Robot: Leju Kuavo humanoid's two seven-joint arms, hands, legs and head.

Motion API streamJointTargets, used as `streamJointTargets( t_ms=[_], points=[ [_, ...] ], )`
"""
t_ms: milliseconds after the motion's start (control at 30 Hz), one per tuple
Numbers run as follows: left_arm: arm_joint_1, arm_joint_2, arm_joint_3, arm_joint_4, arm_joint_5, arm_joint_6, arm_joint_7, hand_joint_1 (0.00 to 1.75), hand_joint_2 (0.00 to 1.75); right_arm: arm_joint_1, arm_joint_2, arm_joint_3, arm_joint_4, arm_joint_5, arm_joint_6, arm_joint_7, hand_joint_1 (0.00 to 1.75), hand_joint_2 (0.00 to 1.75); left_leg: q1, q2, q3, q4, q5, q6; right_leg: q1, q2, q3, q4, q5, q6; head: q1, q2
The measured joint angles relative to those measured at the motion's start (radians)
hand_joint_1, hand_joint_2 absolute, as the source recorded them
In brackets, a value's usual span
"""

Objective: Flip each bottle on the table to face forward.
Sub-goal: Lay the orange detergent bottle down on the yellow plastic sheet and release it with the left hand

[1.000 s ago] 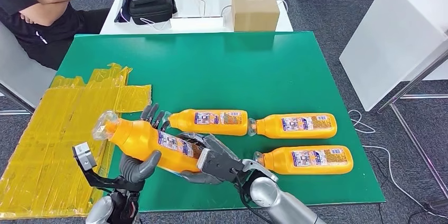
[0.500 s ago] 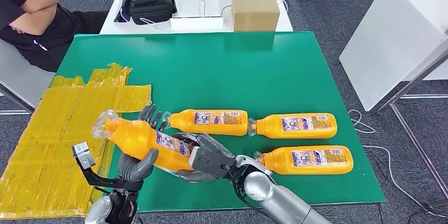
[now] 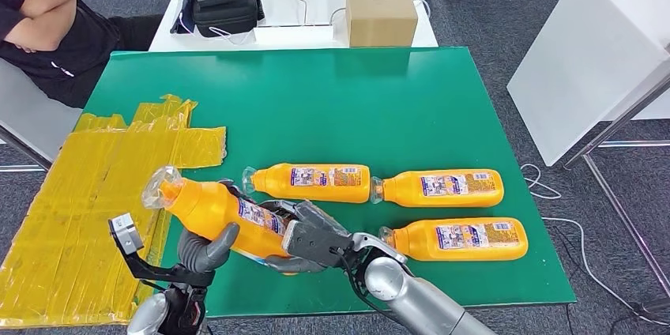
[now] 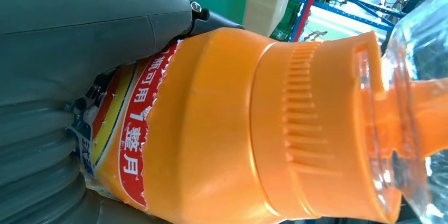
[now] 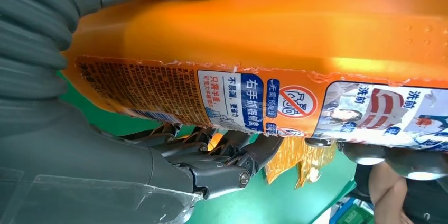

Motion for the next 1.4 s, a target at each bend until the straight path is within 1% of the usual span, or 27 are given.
streamJointTargets(
  t_ms=[300,333,433,467,533,600,667,733,833,1100,1167,1233,1300,1367,1400],
  points=[
    [0.002,0.0,0.0,0.0,-0.005,-0.005,-0.004,1.75,1.75,0.012,-0.002,-0.007,0.0,0.002,-0.012,-0.011,1.75,1.75,0.0,0.0,0.0,0.0,0.0,0.0,0.0,0.0,0.0,0.0,0.0,0.0,0.0,0.0],
    [0.002,0.0,0.0,0.0,-0.005,-0.005,-0.004,1.75,1.75,0.014,-0.002,-0.008,0.0,0.003,-0.014,-0.013,1.71,1.75,0.0,0.0,0.0,0.0,0.0,0.0,0.0,0.0,0.0,0.0,0.0,0.0,0.0,0.0],
    [0.004,0.0,0.0,0.0,-0.02,0.015,-0.009,1.75,1.75,0.024,-0.002,-0.016,-0.004,0.008,-0.031,-0.025,0.41,1.75,0.0,0.0,0.0,0.0,0.0,0.0,0.0,0.0,0.0,0.0,0.0,0.0,0.0,0.0],
    [0.005,-0.002,-0.001,-0.002,-0.037,0.036,-0.014,1.75,1.75,0.031,-0.001,-0.021,-0.007,0.015,-0.044,-0.031,0.01,1.75,0.0,0.0,0.0,0.0,0.0,0.0,0.0,0.0,0.0,0.0,0.0,0.0,0.0,0.0],
    [0.006,-0.005,-0.003,-0.013,-0.119,0.126,-0.026,1.75,1.75,0.055,-0.002,-0.037,-0.022,0.046,-0.101,-0.052,0.0,1.75,0.0,-0.001,0.0,0.0,0.0,0.0,0.0,0.0,0.0,0.0,0.0,0.0,0.0,0.0],
    [0.007,-0.006,-0.002,-0.036,-0.226,0.25,-0.033,1.75,1.75,0.096,-0.005,-0.066,-0.055,0.093,-0.182,-0.08,0.0,1.75,0.0,-0.001,-0.001,0.0,0.0,0.0,0.0,0.0,0.0,0.0,0.0,0.0,0.0,0.0],
    [0.007,0.0,0.01,-0.063,-0.296,0.332,-0.033,1.75,1.75,0.144,-0.012,-0.108,-0.107,0.124,-0.234,-0.104,0.0,1.75,0.0,-0.001,-0.001,0.0,0.0,0.0,0.0,0.0,0.0,0.0,0.0,0.0,0.0,0.0],
    [0.006,0.007,0.024,-0.09,-0.327,0.361,-0.033,1.75,1.75,0.184,-0.019,-0.148,-0.156,0.133,-0.246,-0.117,0.0,1.75,0.0,-0.001,-0.001,0.0,0.0,0.0,0.0,0.0,0.0,0.0,0.0,0.0,0.0,0.0],
    [0.006,0.012,0.033,-0.115,-0.338,0.37,-0.033,1.75,1.75,0.219,-0.025,-0.183,-0.2,0.137,-0.247,-0.123,0.0,1.75,0.0,-0.001,-0.001,0.0,-0.001,0.0,0.0,0.0,0.0,0.0,-0.001,0.001,0.0,0.0],
    [0.006,0.015,0.041,-0.134,-0.345,0.377,-0.034,1.75,1.75,0.248,-0.028,-0.214,-0.242,0.14,-0.248,-0.125,0.0,1.75,0.0,-0.001,-0.001,0.0,0.0,0.0,0.0,0.0,0.0,0.0,-0.001,0.001,0.0,0.0],
    [0.006,0.016,0.042,-0.136,-0.394,0.418,-0.04,1.75,1.75,0.254,-0.028,-0.22,-0.25,0.142,-0.252,-0.132,0.0,1.75,0.0,-0.001,-0.001,0.0,0.0,0.0,0.0,0.0,0.0,0.0,-0.001,0.001,0.0,0.0],
    [0.004,0.023,0.047,-0.147,-0.511,0.504,-0.039,1.75,1.75,0.269,-0.029,-0.232,-0.266,0.145,-0.261,-0.141,0.0,1.75,0.0,-0.001,-0.001,0.0,-0.001,0.0,0.0,0.0,0.0,0.0,-0.001,0.001,0.0,0.0],
    [-0.007,0.042,0.063,-0.165,-0.644,0.581,-0.018,1.75,1.75,0.291,-0.032,-0.248,-0.292,0.145,-0.266,-0.145,0.0,0.87,0.0,-0.001,-0.001,0.0,-0.001,0.0,0.0,0.0,0.0,0.0,-0.001,0.001,0.0,0.0],
    [-0.026,0.067,0.092,-0.184,-0.757,0.624,0.008,1.75,1.75,0.314,-0.035,-0.264,-0.317,0.144,-0.266,-0.145,0.0,0.0,0.0,-0.001,-0.001,0.0,-0.001,0.0,0.0,0.0,0.0,0.0,-0.001,0.001,0.0,0.0],
    [-0.038,0.08,0.109,-0.194,-0.816,0.639,0.021,1.75,1.75,0.323,-0.037,-0.273,-0.328,0.143,-0.265,-0.145,0.0,0.0,0.0,-0.001,-0.001,0.0,-0.001,0.0,0.0,0.0,0.0,0.0,-0.001,0.001,0.0,0.0]
  ],
)
